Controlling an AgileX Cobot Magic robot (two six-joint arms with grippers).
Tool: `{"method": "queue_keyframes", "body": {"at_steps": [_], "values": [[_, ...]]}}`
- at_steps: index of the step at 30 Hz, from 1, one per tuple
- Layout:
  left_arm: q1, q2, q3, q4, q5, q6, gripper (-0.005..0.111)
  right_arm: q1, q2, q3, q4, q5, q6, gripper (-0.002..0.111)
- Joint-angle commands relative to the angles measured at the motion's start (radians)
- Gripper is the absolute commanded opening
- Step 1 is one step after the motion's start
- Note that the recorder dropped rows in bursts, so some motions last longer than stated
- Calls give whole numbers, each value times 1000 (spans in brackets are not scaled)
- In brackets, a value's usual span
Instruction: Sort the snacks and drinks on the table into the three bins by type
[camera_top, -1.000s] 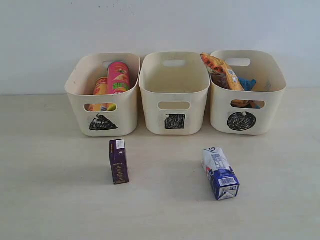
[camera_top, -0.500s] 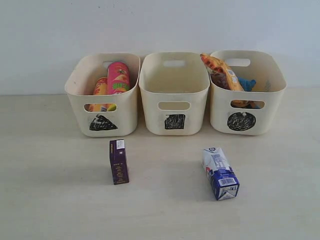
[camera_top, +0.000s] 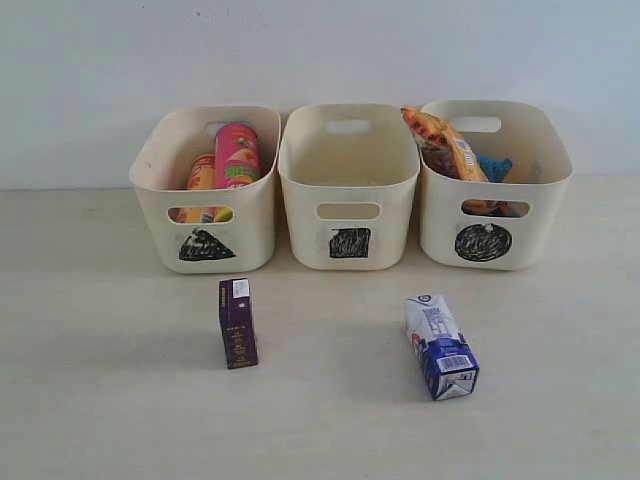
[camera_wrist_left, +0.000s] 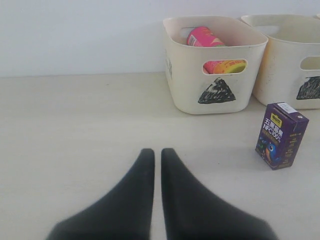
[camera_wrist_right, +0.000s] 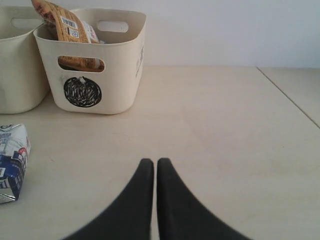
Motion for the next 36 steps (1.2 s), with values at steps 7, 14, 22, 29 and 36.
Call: {"method": "queue_keyframes", "body": {"at_steps": [7, 14, 22, 29, 36], "values": [[2, -2, -4, 0, -4, -9, 4, -5, -5, 5, 5, 10, 0, 0], [2, -2, -4, 0, -4, -9, 4, -5, -5, 5, 5, 29, 0, 0], [2, -2, -4, 15, -13, 4, 4, -5, -5, 5, 5, 29, 0, 0], [2, -2, -4, 59, -47, 59, 4, -5, -5, 5, 5, 29, 0, 0], [2, -2, -4, -10, -187, -7, 4, -5, -5, 5, 5, 29, 0, 0]]}}
